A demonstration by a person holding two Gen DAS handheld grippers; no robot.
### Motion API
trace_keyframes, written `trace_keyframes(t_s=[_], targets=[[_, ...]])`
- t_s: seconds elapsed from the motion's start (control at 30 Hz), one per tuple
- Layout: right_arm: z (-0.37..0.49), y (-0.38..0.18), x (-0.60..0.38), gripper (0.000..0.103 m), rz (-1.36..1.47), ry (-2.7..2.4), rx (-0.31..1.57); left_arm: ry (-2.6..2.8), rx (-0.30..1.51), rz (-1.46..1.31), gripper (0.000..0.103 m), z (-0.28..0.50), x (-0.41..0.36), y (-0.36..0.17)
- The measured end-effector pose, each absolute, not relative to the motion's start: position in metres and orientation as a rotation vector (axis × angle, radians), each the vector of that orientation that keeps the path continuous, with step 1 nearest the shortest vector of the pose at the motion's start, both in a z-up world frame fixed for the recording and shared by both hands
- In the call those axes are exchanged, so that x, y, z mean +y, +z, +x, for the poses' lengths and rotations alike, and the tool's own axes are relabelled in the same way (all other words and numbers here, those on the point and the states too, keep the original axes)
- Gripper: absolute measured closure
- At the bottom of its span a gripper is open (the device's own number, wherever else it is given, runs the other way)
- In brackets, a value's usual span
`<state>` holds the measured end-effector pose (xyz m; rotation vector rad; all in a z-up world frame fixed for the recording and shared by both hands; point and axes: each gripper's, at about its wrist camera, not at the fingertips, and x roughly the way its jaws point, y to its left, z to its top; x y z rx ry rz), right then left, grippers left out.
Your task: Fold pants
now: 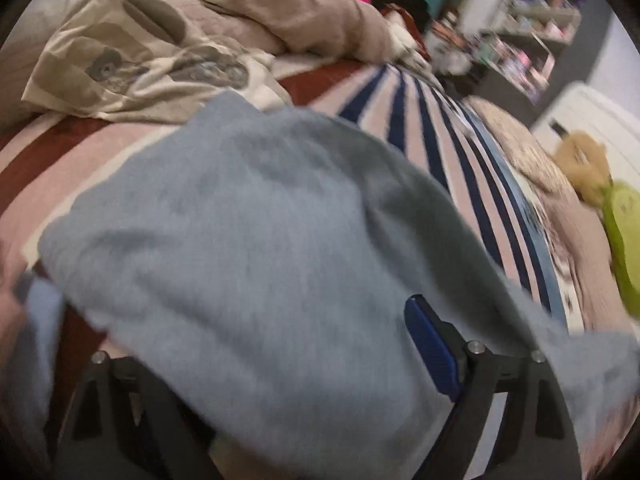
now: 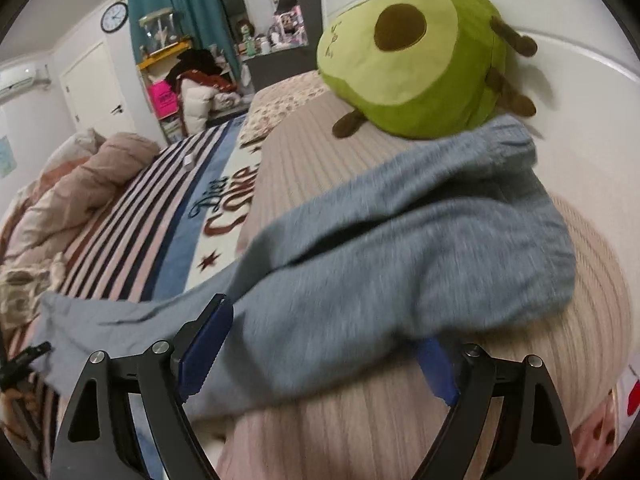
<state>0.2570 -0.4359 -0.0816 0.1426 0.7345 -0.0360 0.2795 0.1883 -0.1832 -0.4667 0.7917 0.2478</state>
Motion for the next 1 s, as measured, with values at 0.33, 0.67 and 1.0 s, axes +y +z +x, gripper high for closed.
trace_keyframes(t_s=[0.33, 0.67, 1.0], targets=[[0.241, -0.077, -0.427, 0.091, 0.052, -0.078, 0.606, 0.289, 0.661, -0.304, 0.099, 0.281, 0.182, -0.149], [0.17, -0.031, -0.45, 0.092, 0.092, -0.045, 0.561, 0.232, 0.604, -0.237, 0.099, 0.203, 0.173, -0.084], [0.106, -0.056, -0.487, 0.089, 0.151, -0.071, 0.774, 0.155, 0.801, -0.179, 0.093, 0.155, 0.141, -0.127]])
